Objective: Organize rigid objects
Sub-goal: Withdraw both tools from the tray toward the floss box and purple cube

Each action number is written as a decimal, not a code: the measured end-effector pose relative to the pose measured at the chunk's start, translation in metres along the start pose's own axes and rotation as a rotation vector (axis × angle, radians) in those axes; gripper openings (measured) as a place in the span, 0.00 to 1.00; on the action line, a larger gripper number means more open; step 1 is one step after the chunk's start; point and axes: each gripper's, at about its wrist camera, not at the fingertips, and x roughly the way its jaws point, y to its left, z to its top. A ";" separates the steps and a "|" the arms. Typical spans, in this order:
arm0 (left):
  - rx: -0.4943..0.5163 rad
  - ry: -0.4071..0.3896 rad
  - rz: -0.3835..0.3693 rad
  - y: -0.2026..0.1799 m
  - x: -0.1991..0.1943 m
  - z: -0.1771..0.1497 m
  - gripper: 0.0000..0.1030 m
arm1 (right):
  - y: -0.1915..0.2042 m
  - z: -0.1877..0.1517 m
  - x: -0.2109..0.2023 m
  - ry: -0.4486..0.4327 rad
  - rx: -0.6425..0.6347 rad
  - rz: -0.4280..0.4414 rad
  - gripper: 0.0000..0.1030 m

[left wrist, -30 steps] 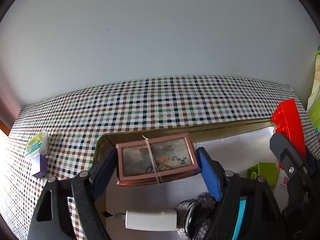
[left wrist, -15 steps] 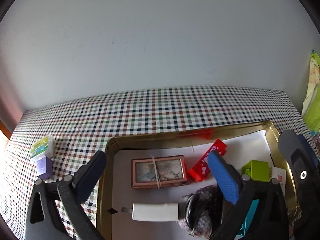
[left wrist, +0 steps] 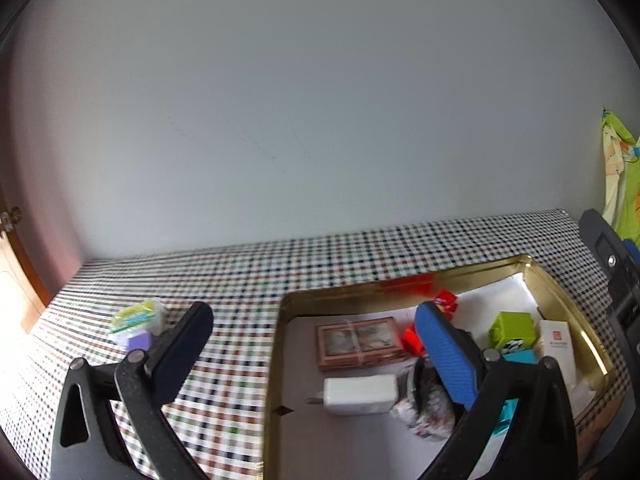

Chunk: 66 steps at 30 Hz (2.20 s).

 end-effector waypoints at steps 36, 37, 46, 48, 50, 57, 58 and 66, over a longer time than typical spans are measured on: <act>-0.035 -0.118 0.056 0.078 -0.024 -0.048 0.99 | 0.073 -0.025 -0.058 -0.080 -0.085 0.005 0.79; -0.035 -0.117 0.054 0.081 -0.024 -0.048 0.99 | 0.077 -0.027 -0.058 -0.069 -0.081 0.011 0.79; -0.063 -0.099 0.103 0.116 -0.021 -0.051 0.99 | 0.116 -0.037 -0.055 -0.025 -0.086 0.085 0.79; -0.067 -0.100 0.126 0.127 -0.020 -0.052 0.99 | 0.129 -0.039 -0.054 -0.022 -0.095 0.109 0.79; -0.073 -0.097 0.155 0.141 -0.018 -0.053 0.99 | 0.140 -0.041 -0.053 -0.023 -0.102 0.130 0.79; -0.120 -0.067 0.242 0.195 -0.007 -0.061 0.99 | 0.182 -0.053 -0.042 0.024 -0.099 0.191 0.79; -0.128 -0.062 0.255 0.204 -0.005 -0.062 0.99 | 0.188 -0.055 -0.039 0.034 -0.097 0.202 0.79; -0.167 -0.043 0.326 0.254 0.006 -0.066 0.99 | 0.230 -0.068 -0.019 0.100 -0.119 0.262 0.79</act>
